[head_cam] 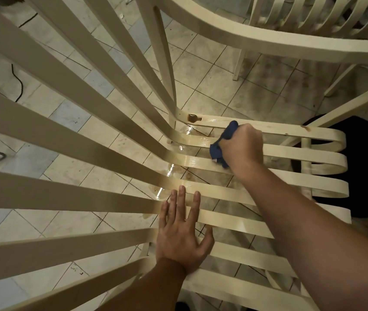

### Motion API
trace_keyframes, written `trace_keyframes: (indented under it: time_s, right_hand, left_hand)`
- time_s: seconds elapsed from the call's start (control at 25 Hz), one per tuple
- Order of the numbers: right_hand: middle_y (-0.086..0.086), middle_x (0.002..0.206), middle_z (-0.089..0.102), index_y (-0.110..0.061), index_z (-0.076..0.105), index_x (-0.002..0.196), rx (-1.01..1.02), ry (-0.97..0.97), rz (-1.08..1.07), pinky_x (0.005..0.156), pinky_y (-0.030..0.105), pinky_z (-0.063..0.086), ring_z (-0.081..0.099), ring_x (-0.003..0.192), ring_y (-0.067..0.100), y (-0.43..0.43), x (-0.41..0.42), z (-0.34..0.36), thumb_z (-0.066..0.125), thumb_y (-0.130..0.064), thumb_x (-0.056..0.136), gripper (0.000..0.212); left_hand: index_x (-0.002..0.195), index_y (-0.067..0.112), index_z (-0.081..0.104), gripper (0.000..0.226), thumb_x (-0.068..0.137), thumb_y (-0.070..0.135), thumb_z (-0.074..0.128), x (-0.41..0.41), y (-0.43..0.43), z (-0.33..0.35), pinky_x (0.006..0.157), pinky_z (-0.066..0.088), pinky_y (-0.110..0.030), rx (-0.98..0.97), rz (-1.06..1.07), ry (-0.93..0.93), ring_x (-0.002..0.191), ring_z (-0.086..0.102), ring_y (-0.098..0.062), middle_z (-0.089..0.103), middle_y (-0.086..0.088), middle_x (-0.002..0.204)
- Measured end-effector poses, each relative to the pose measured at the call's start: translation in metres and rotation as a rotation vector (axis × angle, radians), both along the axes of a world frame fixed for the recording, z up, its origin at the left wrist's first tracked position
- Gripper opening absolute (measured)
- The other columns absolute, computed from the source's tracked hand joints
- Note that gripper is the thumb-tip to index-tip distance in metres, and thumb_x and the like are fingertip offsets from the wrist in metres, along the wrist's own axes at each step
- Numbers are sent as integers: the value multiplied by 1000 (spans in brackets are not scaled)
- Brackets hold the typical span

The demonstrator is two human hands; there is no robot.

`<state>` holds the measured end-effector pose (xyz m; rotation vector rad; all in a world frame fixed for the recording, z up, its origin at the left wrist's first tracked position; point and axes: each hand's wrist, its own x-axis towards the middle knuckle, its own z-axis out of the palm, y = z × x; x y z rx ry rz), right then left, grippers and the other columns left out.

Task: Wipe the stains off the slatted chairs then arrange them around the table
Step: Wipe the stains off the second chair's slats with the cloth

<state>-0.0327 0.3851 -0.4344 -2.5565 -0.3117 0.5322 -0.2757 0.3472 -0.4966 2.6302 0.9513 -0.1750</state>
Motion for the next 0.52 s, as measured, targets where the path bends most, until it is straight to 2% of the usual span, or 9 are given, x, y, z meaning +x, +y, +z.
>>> trace_keyframes:
  time_s: [0.08,0.24,0.28,0.36,0.44,0.52]
  right_hand:
    - [8,82,64,-5,68,91,58,-14,83,64,36,58,68,79,31,18,-16,-6,76,-8,82,13]
    - [16,104,72,-3,68,105,128,14,272,81,34,57,71,98,31,65,-44,-16,75,-15,88,23]
    - [16,108,72,-3,67,109,156,52,264,85,32,55,69,104,31,68,-43,-17,76,-18,89,27]
    - [14,116,71,-5,65,115,245,300,190,93,33,54,67,109,28,60,-34,-19,81,-25,85,39]
    - [9,113,71,-12,62,112,311,589,145,87,32,58,68,104,23,32,-25,-18,85,-26,83,40]
    - [6,103,71,-13,62,111,335,653,142,68,24,56,69,91,18,3,-19,-15,82,-25,86,35]
  left_hand:
    - [165,28,5,87,93,62,41,0,0,0,126,-6,-44,-4,1,1,158,-7,-27,-5,-10,172]
    - [165,29,3,87,94,62,42,0,0,-2,125,-10,-42,-8,-1,19,158,-9,-25,-6,-8,172]
    - [165,29,3,87,94,62,42,0,0,-2,125,-10,-42,-8,-1,18,158,-10,-25,-7,-8,172]
    - [165,29,3,87,94,62,42,-1,1,-1,126,-7,-44,-12,-1,19,158,-9,-26,-8,-8,172]
    - [165,28,4,87,94,62,41,0,1,-1,126,-3,-47,-11,-5,26,158,-9,-26,-8,-8,172]
    - [165,27,6,86,94,62,40,-1,1,-2,125,0,-48,-8,-6,23,158,-7,-27,-6,-9,172]
